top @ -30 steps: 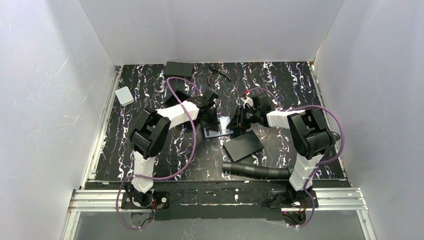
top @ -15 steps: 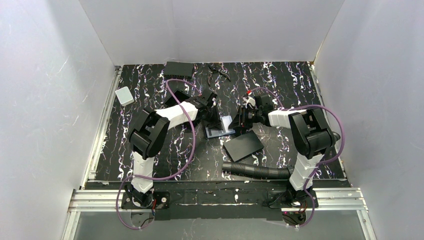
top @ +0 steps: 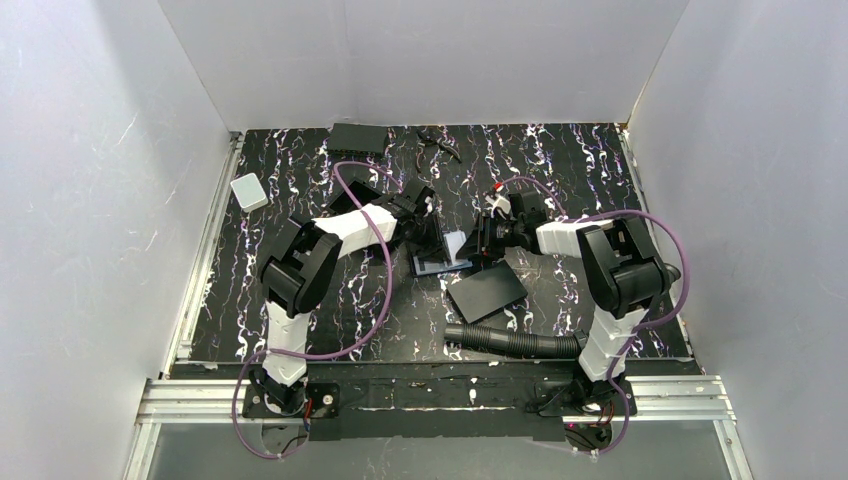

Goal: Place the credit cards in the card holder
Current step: Insert the credit card into the card holder, then pick up the credit card from the storage box, then insert the credit card into the card holder.

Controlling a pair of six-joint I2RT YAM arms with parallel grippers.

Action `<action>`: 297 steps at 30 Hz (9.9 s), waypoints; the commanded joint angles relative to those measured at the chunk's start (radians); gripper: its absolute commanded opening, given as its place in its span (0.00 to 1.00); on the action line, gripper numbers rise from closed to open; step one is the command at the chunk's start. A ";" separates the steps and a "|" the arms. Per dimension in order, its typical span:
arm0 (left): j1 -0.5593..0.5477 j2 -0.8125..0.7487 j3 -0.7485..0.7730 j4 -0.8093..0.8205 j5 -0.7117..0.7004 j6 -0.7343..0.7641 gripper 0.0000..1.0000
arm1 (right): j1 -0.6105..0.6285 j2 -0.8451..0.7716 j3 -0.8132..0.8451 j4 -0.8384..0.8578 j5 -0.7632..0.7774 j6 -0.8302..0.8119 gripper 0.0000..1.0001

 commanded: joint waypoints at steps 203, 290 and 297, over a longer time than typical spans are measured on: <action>0.318 0.100 0.550 -0.713 0.114 0.805 0.89 | 0.082 -0.178 0.055 -0.196 0.068 -0.176 0.57; 0.270 -0.452 -0.192 0.602 0.251 -0.190 0.00 | 0.081 -0.126 -0.160 1.235 0.022 0.964 0.68; 0.167 -0.508 -0.290 0.716 0.134 -0.238 0.00 | 0.077 -0.073 -0.141 1.343 0.074 1.072 0.66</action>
